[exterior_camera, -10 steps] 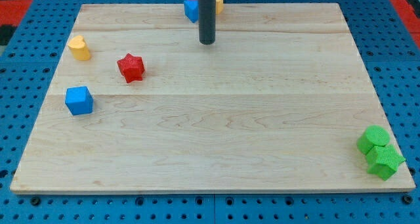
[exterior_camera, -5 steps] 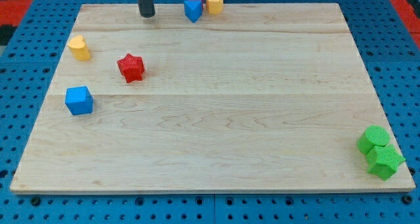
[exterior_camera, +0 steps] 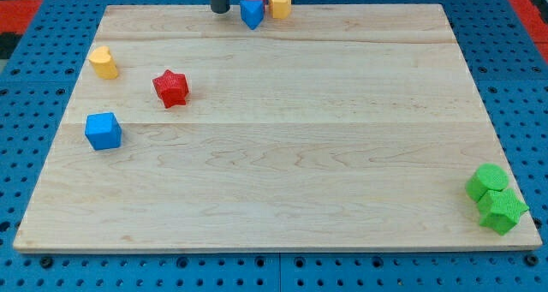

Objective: Slide the blue triangle towards the right a bit

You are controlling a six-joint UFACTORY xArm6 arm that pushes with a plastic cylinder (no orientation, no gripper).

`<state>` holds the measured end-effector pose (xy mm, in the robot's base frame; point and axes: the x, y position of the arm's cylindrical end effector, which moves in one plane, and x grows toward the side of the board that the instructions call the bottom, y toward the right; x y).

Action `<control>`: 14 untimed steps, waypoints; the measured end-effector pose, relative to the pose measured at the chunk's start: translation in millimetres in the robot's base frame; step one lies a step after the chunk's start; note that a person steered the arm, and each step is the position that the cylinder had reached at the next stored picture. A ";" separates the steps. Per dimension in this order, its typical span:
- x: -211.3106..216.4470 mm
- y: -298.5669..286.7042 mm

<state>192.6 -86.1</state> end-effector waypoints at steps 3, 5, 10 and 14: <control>0.2 22.0; 6.0 38.5; 15.3 92.5; 16.2 146.6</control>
